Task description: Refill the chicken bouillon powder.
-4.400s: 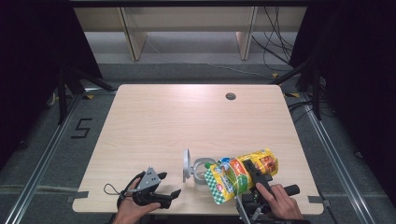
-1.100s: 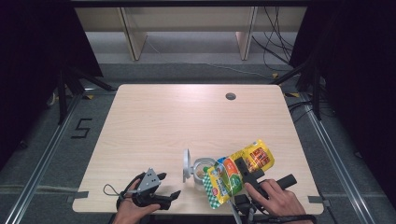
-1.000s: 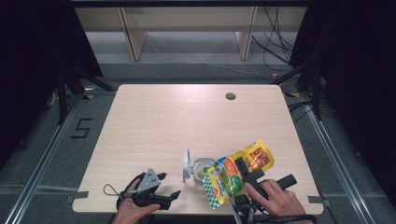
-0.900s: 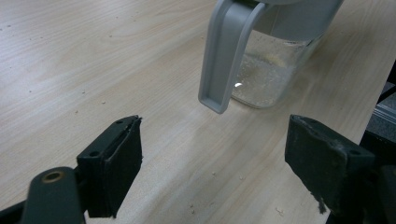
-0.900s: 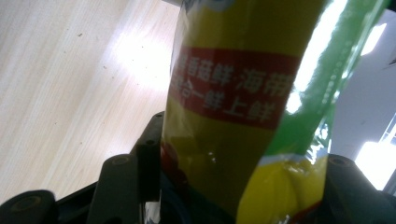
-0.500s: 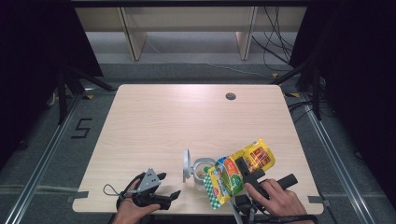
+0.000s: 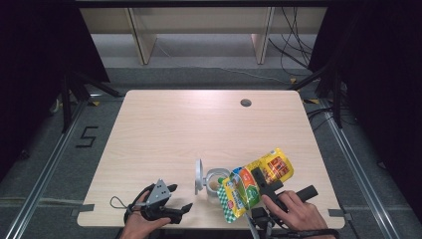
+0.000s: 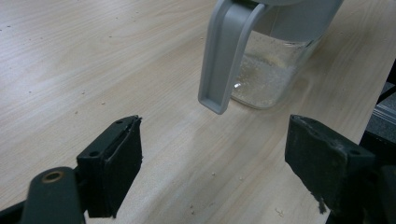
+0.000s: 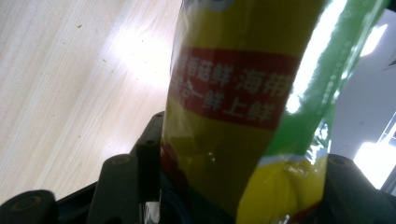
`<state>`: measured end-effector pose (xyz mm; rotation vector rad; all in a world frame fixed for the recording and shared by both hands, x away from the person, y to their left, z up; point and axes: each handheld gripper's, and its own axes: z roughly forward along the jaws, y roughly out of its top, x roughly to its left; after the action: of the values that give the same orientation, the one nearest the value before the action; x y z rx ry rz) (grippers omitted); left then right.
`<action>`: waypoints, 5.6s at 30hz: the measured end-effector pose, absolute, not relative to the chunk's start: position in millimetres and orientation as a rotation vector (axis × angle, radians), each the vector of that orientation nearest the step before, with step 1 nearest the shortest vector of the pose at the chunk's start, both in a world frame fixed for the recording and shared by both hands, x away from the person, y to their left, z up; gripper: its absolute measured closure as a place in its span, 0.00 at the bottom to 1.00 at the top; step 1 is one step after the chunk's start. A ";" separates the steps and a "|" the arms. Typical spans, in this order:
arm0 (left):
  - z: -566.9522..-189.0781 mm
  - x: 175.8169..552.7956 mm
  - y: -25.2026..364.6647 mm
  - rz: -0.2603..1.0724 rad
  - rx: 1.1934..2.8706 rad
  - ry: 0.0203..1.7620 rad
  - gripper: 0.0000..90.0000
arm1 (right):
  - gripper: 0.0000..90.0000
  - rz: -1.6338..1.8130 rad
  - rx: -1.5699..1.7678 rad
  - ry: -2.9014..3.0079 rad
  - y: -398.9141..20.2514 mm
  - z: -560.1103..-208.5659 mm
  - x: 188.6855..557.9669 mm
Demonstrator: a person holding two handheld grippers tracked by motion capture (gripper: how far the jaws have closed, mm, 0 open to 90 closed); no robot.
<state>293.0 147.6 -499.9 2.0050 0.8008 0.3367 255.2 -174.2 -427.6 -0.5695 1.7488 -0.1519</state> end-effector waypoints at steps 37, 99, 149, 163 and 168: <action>-499.7 294.2 147.5 0.340 2.003 0.783 0.20 | 0.53 -0.163 -0.582 1.748 -173.7 -424.5 252.1; -499.7 294.4 147.5 0.338 2.004 0.781 0.20 | 0.54 -0.174 -0.590 1.746 -174.7 -424.0 251.2; -499.5 294.7 148.0 0.343 2.015 0.777 0.20 | 0.54 -0.182 -0.639 1.724 -174.0 -420.6 251.3; -499.2 294.8 148.1 0.339 2.015 0.776 0.20 | 0.54 -0.168 -0.597 1.733 -175.8 -422.0 250.0; -499.4 294.6 147.8 0.342 2.009 0.779 0.20 | 0.54 -0.187 -0.639 1.721 -174.7 -420.2 251.2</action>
<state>294.6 147.8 -499.4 2.0086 0.7792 0.3416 251.2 -174.7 -420.2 -0.6392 1.7209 -0.1869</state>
